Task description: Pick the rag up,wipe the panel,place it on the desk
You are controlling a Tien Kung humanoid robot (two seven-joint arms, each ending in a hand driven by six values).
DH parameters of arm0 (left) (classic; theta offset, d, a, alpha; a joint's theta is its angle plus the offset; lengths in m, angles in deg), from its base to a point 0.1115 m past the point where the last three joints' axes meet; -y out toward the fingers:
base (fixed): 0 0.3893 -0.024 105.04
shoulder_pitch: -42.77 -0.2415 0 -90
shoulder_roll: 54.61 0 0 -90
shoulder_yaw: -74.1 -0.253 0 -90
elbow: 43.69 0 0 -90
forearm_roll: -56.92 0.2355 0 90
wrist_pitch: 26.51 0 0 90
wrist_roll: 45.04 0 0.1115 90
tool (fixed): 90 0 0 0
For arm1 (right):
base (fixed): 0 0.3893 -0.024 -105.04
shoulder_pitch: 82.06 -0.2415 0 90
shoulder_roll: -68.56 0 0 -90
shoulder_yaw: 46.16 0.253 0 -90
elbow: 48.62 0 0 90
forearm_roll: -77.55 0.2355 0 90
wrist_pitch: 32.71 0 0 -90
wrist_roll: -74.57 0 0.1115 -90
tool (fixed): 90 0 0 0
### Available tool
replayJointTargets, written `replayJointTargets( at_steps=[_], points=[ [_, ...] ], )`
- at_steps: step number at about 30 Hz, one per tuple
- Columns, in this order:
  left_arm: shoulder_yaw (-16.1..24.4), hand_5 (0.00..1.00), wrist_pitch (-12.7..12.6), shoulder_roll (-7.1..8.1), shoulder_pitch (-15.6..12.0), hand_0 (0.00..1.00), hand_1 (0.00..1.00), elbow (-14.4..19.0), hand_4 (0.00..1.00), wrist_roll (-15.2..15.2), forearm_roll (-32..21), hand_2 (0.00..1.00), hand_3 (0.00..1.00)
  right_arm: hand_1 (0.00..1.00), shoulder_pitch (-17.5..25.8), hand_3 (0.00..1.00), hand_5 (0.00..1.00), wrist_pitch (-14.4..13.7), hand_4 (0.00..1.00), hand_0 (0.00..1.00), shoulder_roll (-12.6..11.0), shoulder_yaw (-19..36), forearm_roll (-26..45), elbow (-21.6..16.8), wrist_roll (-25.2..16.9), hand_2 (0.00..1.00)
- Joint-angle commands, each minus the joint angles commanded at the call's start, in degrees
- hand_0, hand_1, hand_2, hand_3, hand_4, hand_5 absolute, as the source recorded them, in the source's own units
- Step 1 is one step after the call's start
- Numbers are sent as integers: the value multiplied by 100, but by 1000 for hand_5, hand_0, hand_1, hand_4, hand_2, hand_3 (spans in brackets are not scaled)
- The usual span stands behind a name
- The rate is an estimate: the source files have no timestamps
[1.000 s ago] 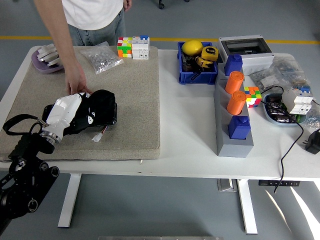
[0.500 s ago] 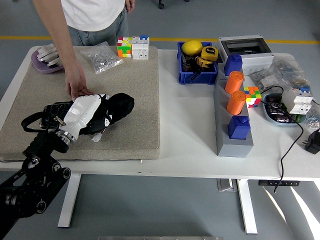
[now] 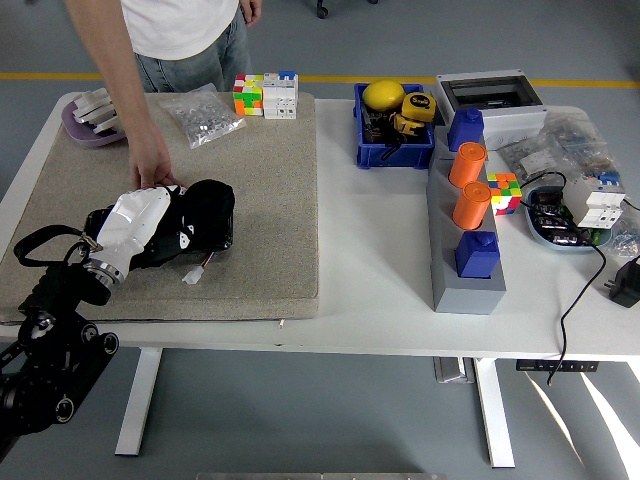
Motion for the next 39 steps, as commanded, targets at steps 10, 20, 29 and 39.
replayJointTargets(
  at_steps=[10,20,29,39],
  points=[
    [483,2,9,174,-43,279,138,-164,2,8,91,603,372,663,-8,583,493,21,998,752,4,22,-21,0,-10,689],
    [1006,2,-28,243,-143,275,144,-496,2,-93,100,596,373,662,16,584,495,26,998,752,-7,220,-138,0,-15,690],
    [1440,2,-49,354,-246,271,147,-534,2,-91,208,593,373,662,31,584,496,32,998,752,-17,211,-138,0,2,690],
    [1752,2,-67,441,-336,270,149,-626,2,-77,208,589,372,658,44,588,500,42,998,751,-6,213,-155,0,-1,689]
  ],
)
